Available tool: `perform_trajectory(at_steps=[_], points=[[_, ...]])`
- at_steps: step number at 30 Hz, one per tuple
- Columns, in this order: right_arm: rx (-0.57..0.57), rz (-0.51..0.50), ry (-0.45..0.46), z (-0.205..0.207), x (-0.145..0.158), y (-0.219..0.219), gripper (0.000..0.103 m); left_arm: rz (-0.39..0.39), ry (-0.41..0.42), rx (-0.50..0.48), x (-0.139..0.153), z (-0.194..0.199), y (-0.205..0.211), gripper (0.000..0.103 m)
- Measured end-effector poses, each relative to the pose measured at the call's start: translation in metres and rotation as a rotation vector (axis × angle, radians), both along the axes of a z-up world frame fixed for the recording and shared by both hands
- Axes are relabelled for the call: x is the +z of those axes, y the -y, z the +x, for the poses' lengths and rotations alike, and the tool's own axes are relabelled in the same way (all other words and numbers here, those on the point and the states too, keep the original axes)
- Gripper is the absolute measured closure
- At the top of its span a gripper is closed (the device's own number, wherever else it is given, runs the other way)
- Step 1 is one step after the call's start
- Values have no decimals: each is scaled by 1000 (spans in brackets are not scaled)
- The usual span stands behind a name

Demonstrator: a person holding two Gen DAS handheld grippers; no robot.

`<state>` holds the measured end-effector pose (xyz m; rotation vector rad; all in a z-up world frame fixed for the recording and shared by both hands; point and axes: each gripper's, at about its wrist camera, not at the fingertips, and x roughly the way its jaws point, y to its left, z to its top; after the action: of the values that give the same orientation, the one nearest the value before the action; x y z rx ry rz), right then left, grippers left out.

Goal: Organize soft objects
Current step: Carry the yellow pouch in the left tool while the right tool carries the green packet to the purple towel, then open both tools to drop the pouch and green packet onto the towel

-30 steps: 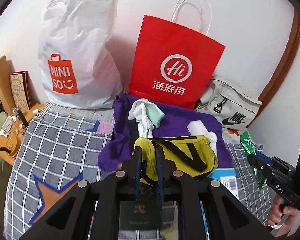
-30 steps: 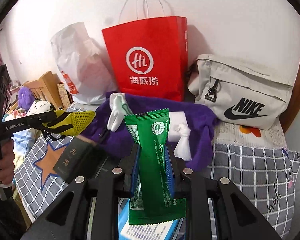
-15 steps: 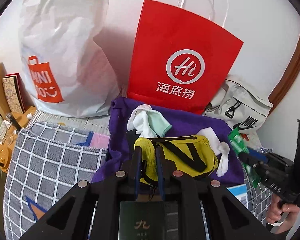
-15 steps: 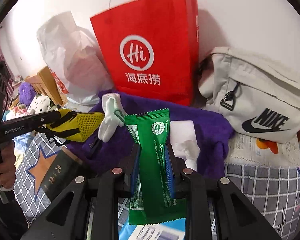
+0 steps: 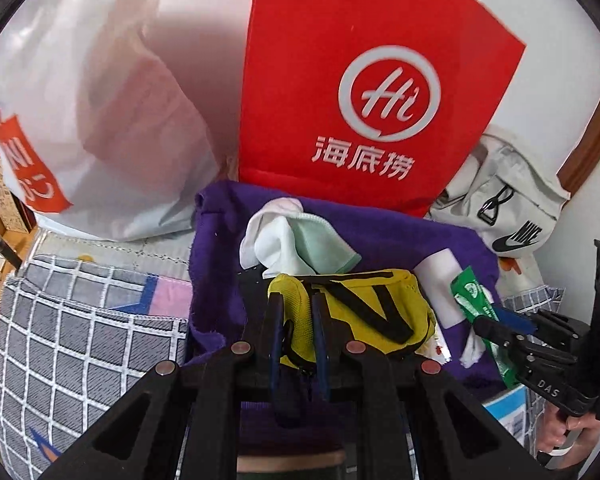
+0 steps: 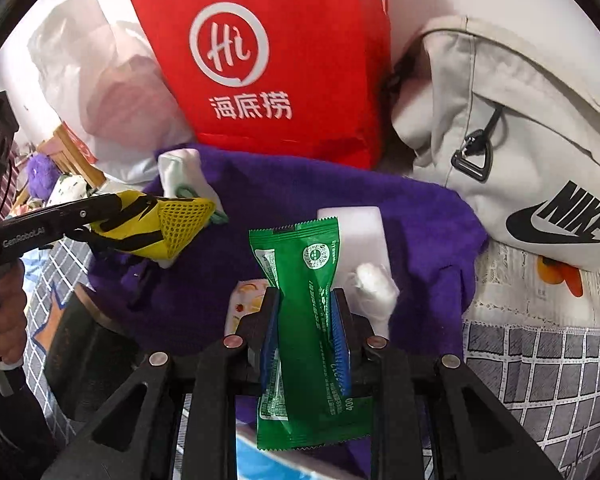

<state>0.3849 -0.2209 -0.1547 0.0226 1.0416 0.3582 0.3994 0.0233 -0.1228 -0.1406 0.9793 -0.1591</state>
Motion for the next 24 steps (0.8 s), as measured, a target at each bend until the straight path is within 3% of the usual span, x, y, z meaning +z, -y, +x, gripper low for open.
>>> perform_trajectory(at_steps=[10,13,15,17,19,24], points=[[3,5,-53,10,-25,-3,72,14,-63,-34,-20,11,2,86],[20,-9,-40,8,-22,-6,63,5,-93,-31,-24,13,1,83],[18,-27,-18,5,-18,-7,48,2,-96,-26,-24,12,-1,77],[17,-24,2,3,-13,-8,42,10,-89,-23,-20,10,-1,72],[15,-21,16,1,-8,-8,39,15,-82,-15,-16,7,-3,64],[16,-5,71,-12,12,-14,39,21,-40,1,3,-6,-7,63]])
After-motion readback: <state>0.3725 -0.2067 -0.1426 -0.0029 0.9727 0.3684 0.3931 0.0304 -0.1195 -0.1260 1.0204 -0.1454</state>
